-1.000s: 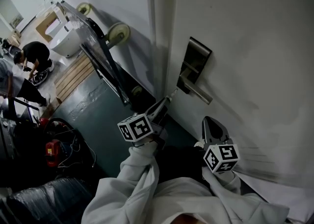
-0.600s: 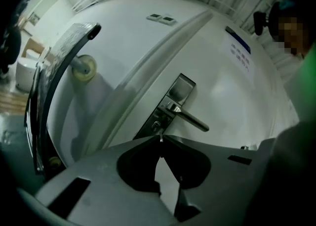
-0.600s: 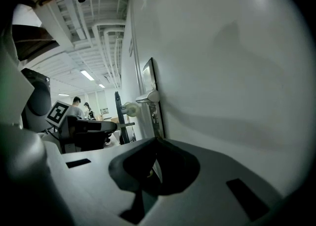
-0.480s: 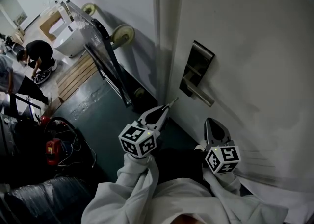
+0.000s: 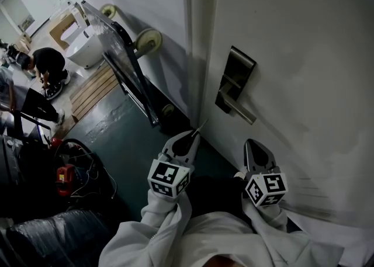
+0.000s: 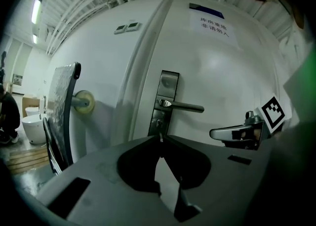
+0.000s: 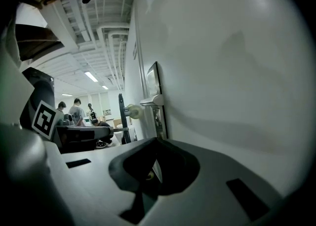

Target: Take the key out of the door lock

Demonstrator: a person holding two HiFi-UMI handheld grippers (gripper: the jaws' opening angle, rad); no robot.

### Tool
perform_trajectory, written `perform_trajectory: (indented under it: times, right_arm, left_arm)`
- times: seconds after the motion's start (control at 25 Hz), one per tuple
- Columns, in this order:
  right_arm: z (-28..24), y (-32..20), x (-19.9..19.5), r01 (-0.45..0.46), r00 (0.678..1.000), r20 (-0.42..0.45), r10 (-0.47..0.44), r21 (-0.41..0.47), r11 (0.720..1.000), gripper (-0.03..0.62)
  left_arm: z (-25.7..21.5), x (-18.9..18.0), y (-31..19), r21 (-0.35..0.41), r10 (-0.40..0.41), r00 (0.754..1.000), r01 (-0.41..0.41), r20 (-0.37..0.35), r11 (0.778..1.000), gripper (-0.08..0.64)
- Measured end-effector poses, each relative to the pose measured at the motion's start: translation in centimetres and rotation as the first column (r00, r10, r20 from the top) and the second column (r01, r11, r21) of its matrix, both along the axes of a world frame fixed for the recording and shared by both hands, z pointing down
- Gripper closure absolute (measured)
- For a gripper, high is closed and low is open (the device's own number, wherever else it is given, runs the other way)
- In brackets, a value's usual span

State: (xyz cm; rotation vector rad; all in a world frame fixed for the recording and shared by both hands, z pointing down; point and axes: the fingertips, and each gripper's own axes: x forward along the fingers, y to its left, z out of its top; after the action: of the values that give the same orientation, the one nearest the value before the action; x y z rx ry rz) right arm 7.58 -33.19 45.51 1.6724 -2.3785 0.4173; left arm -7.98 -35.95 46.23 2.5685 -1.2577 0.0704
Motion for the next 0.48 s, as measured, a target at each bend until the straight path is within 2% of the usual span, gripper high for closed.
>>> perform_trajectory:
  times: [0.48]
  right_arm:
    - [-0.5, 0.8, 1.4, -0.024, 1.000, -0.016, 0.025, 0.024, 0.999, 0.541]
  left_arm:
    - [-0.1, 0.3, 0.6, 0.018, 0.009, 1.000, -0.009, 0.000, 1.000, 0.534]
